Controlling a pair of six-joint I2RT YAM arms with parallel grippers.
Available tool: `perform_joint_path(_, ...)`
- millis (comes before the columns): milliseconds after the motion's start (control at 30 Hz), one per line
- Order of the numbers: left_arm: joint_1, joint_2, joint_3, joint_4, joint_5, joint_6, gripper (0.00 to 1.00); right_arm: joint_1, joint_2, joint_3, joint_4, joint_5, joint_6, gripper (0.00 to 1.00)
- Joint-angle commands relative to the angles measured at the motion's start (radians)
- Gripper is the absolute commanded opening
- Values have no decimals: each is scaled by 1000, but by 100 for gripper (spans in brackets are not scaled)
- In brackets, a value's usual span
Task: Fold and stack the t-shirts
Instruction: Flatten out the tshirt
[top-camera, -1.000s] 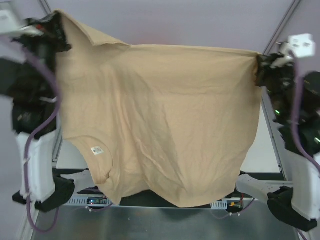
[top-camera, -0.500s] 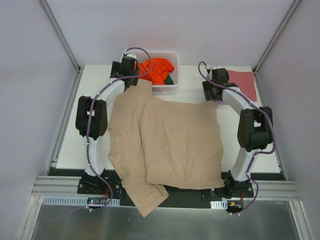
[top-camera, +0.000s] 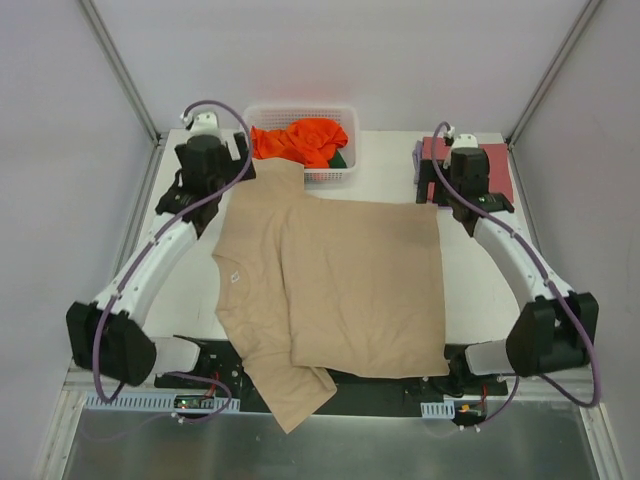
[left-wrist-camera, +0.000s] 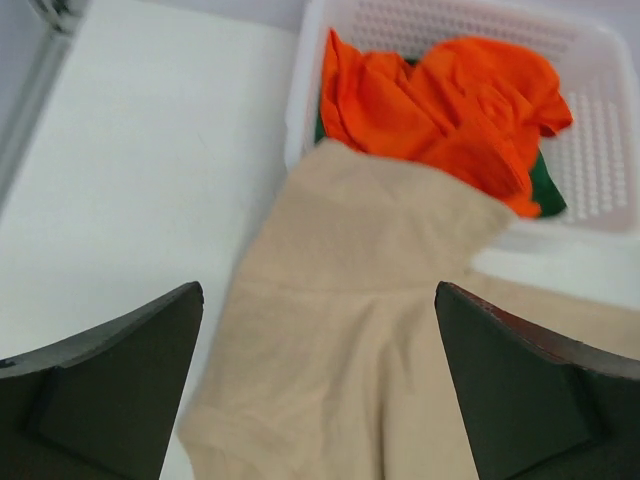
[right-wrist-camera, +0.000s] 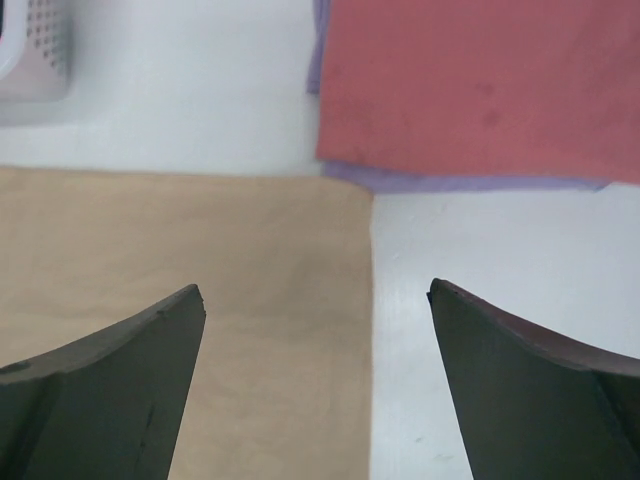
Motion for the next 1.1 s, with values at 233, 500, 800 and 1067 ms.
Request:
perform_joint_path(233,-9,-183,-539,-69,390,-475,99,45,-111,-378,23,-385,293,96)
perform_joint_path(500,14,85,-481,-53,321,-494,99,-1,135,-278,-17,-299,305,96)
perform_joint_path(800,95,288,-328,-122,200,-453,99,-80,305,-135,-64,-307,302,96)
perform_joint_path(1067,143,447,-150,-176,170,-393,99,-113,412,-2,-100,-310,271,96)
